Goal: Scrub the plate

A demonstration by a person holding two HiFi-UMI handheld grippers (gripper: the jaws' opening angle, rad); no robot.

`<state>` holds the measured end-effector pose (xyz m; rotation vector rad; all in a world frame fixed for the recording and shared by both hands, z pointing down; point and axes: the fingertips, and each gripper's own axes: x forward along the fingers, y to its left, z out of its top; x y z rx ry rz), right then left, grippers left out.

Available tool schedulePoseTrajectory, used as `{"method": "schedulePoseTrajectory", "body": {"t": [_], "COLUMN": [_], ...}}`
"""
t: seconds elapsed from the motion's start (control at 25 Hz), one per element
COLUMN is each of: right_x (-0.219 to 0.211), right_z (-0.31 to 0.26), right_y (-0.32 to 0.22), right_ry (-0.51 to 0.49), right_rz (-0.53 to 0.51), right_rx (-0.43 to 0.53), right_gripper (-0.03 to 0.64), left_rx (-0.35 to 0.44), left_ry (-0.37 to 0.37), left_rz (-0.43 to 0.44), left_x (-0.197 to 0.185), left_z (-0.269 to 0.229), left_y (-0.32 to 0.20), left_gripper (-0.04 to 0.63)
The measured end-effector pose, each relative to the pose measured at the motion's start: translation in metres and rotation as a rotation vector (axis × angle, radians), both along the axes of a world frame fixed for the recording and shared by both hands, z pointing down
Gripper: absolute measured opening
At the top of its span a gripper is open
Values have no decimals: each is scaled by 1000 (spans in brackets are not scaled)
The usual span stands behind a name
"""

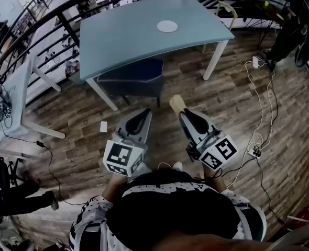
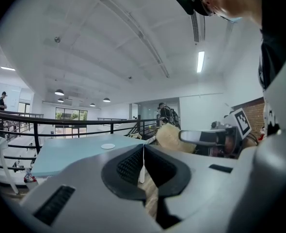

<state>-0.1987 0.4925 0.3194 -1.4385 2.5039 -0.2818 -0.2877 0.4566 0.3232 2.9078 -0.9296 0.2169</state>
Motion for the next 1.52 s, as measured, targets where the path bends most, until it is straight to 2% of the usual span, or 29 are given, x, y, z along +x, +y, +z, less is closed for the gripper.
{"method": "schedulePoseTrajectory", "body": {"t": [0.36, 0.76, 0.88, 1.04, 1.52], "right_x": [13, 54, 69, 84, 107], "right_z": [0, 8, 9, 11, 21], "right_y": [4, 19, 26, 34, 43], "right_ry": [3, 6, 1, -13, -30], "right_rz": [-53, -69, -68, -57, 11], "right_rx": [5, -10, -12, -14, -31], "right_gripper": [51, 51, 51, 51, 51], "left_rx": [11, 8, 11, 11, -9], "left_ry": [-18, -26, -45, -105, -96], "left_rz": [-60, -87, -73, -47, 18], "left_x": [9, 47, 64, 76, 107], "left_z": [0, 4, 5, 12, 15], "left_y": [9, 26, 32, 42, 36], "left_gripper": [14, 14, 14, 14, 14]}}
